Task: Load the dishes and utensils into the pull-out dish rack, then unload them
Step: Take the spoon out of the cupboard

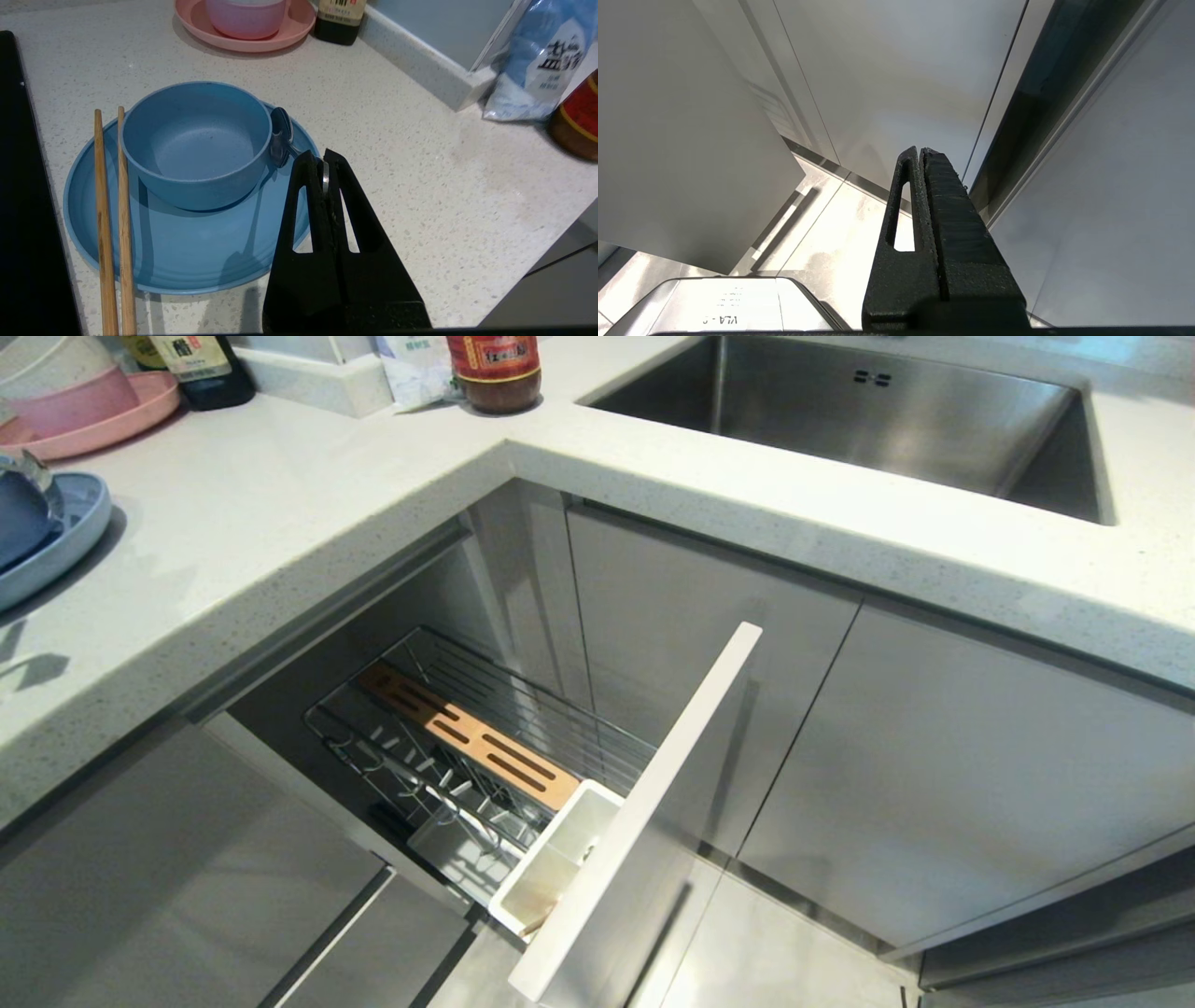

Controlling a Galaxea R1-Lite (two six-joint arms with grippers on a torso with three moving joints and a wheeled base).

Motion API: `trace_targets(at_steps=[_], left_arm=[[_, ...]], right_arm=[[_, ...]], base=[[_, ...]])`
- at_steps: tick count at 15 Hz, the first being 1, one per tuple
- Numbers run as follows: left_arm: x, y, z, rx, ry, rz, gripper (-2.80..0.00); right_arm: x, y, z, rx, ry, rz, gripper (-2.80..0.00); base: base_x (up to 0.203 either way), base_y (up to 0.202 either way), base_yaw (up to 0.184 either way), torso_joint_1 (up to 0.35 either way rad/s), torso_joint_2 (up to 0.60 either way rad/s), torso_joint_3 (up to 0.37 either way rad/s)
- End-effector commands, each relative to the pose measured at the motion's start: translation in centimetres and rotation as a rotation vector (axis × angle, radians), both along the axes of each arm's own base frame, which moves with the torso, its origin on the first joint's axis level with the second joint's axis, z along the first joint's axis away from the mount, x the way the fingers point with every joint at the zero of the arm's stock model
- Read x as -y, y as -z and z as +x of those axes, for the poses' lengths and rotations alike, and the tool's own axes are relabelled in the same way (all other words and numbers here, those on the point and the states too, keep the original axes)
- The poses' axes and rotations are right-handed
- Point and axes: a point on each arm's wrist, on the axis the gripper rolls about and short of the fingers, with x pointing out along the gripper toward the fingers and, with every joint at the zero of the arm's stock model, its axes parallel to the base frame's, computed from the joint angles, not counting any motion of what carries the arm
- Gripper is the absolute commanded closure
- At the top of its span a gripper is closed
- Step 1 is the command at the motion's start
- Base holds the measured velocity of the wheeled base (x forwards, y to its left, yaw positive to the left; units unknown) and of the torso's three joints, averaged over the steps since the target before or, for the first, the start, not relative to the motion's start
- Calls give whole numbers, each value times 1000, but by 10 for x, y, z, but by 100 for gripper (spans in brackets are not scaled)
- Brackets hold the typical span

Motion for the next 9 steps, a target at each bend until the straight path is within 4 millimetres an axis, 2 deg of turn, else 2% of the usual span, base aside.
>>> trace_targets(at_steps=[1,9], left_arm=[[0,4,5,-20,-5,1,0],[0,14,10,-82,-11,60,0]], right_arm=[[0,0,0,1,0,0,0],[0,0,0,1,0,0,0]], base=[[0,0,0,0,0,0],[0,0,0,0,0,0]])
